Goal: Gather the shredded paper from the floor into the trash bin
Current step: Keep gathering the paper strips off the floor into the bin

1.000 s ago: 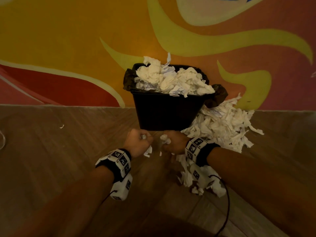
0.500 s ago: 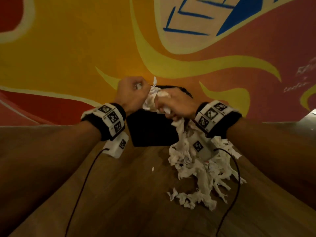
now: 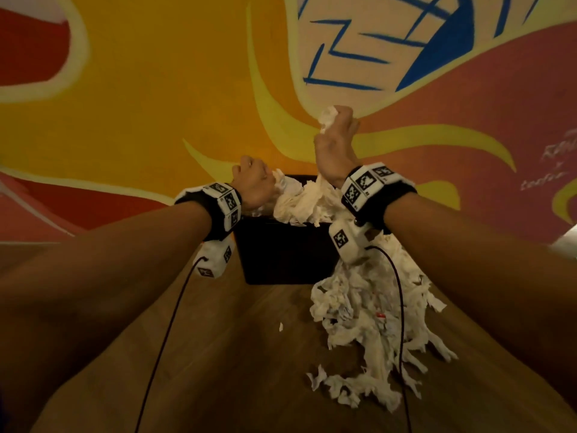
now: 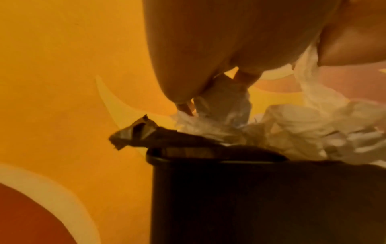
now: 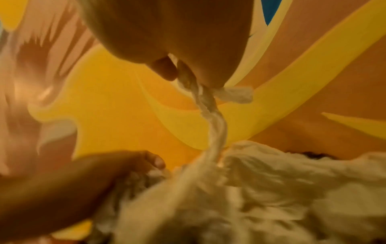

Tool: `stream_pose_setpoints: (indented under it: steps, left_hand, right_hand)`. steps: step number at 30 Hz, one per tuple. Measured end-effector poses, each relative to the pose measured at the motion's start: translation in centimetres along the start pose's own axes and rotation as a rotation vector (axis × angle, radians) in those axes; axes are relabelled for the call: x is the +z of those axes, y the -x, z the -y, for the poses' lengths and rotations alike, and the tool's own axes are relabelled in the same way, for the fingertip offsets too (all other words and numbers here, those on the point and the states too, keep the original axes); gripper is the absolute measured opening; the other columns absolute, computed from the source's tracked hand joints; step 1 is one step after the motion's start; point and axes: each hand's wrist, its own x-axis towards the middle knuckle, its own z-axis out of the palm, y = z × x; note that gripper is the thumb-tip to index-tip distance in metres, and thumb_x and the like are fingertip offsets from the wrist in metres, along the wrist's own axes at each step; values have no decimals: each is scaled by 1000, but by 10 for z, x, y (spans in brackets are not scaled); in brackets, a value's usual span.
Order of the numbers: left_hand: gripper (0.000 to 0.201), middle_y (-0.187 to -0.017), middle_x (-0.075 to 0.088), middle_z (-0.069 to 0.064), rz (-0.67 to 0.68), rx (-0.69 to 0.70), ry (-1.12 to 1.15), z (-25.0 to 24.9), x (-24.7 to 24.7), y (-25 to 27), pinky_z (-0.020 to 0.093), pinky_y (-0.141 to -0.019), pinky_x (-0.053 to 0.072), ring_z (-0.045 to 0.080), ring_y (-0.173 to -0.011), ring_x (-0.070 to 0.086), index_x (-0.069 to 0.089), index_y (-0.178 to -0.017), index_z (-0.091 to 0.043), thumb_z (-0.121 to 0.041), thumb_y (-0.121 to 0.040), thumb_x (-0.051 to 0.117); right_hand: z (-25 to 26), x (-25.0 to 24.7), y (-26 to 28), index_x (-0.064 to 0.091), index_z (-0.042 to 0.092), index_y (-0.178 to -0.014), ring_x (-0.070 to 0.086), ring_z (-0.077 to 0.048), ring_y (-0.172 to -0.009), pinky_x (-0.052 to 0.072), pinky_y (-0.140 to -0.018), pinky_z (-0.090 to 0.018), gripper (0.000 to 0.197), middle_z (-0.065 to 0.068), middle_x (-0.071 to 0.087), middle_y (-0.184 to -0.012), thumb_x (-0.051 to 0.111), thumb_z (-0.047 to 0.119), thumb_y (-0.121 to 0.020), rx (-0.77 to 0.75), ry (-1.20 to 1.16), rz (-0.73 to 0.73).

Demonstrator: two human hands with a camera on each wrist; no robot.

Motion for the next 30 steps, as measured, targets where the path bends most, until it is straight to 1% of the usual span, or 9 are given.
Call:
stream_pose_setpoints:
  steps: [8, 11, 14, 17, 19, 21, 25, 27, 30]
  left_hand:
    - [52, -158, 6, 12, 313, -4, -127, -15, 3, -3, 47, -112, 26, 38, -142, 17, 22, -148, -7, -10, -100, 39]
    - [68, -160, -1, 13, 372, 31, -216, -12, 4, -1, 42, -114, 26, 35, -146, 12, 8, -152, -7, -5, -97, 46]
    - [77, -151, 28, 16, 368, 39, -104, -10, -7, -3, 36, -85, 45, 34, -127, 42, 11, -153, -11, 2, -91, 55]
    - [61, -138, 46, 15, 219, 65, -112, -7, -17, -4, 33, -69, 40, 32, -112, 52, 37, -143, -12, 8, -87, 51]
    - [36, -125, 56, 14, 105, 99, -141, -5, -21, -5, 32, -70, 41, 32, -106, 56, 58, -121, -7, 4, -88, 48]
    - [17, -95, 60, 15, 70, 102, -87, -4, -21, -5, 30, -65, 41, 27, -82, 55, 63, -96, -4, -9, -94, 47]
    - [40, -74, 54, 9, 264, 97, -33, -11, -15, 2, 32, -63, 39, 25, -66, 49, 63, -82, -11, -46, -95, 50]
    - [47, -81, 51, 7, 331, 139, -157, -12, -14, 3, 33, -69, 37, 24, -75, 50, 58, -82, -16, -62, -86, 54]
    - [65, -132, 55, 4, 348, 160, -291, -10, -14, 1, 31, -90, 43, 25, -117, 55, 55, -131, -13, -54, -81, 67]
  right_hand:
    - [-55, 5, -2, 24, 15, -140, 37, -39, -120, 40, -95, -46, 60, -16, 23, -137, 43, -5, -87, 39, 598, 498]
    - [-66, -2, -1, 21, 16, -149, 49, -31, -113, 43, -81, -35, 61, -13, 44, -129, 40, 2, -93, 68, 709, 686]
    - [-68, -8, 0, 19, 16, -151, 48, -31, -119, 39, -84, -33, 56, -15, 38, -146, 35, 9, -98, 32, 814, 708]
    - [-68, -12, 2, 17, 23, -152, 38, -32, -125, 32, -102, -43, 53, -19, 28, -150, 31, 17, -102, 66, 864, 685]
    - [-66, -13, 1, 21, 20, -152, 45, -34, -114, 30, -102, -35, 52, -20, 50, -120, 33, 12, -102, 79, 802, 670]
    - [-63, -14, -1, 30, 14, -149, 43, -9, -69, 36, -73, -30, 49, 1, 41, -74, 36, 9, -101, 72, 711, 692]
    - [-54, -17, -2, 36, 23, -147, 47, -19, -56, 41, -59, -30, 52, -1, 52, -66, 47, 20, -95, 143, 522, 728]
    - [-50, -17, 1, 33, 22, -148, 48, -19, -54, 43, -56, -30, 58, -3, 51, -65, 52, 22, -94, 176, 427, 770]
    - [-49, -21, 2, 23, 27, -150, 61, -20, -82, 50, -70, -29, 78, 5, 58, -102, 68, 31, -86, 134, 473, 901]
